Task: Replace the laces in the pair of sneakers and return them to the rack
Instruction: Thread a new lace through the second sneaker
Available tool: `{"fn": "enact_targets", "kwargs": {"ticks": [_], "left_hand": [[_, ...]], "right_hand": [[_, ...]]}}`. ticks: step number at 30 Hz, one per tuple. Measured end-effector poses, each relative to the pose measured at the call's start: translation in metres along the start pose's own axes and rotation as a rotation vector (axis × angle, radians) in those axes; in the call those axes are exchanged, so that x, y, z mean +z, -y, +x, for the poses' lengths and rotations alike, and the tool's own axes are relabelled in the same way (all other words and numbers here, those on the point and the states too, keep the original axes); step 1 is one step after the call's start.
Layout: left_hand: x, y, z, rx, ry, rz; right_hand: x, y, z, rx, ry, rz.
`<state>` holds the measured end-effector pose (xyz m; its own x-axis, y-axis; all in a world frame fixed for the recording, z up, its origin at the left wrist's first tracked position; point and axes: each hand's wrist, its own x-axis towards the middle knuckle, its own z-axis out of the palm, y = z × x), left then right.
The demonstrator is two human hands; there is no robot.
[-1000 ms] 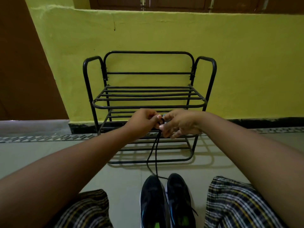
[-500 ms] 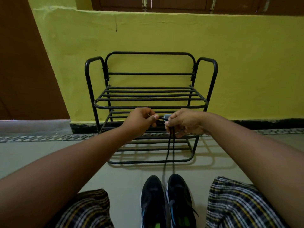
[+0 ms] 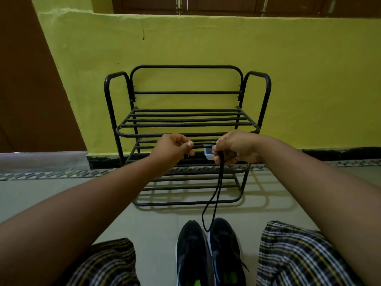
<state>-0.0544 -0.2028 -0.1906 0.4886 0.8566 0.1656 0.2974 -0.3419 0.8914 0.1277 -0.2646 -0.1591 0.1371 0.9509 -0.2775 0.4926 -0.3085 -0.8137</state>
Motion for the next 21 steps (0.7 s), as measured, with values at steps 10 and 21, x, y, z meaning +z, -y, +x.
{"fn": "enact_targets", "kwargs": {"ticks": [10, 21], "left_hand": [[0.003, -0.005, -0.002, -0.033, 0.077, -0.059], [0.000, -0.001, -0.001, 0.009, 0.060, 0.042]], "right_hand": [[0.012, 0.012, 0.001, 0.074, 0.084, 0.107], [0.022, 0.012, 0.001, -0.030, -0.023, -0.043]]}}
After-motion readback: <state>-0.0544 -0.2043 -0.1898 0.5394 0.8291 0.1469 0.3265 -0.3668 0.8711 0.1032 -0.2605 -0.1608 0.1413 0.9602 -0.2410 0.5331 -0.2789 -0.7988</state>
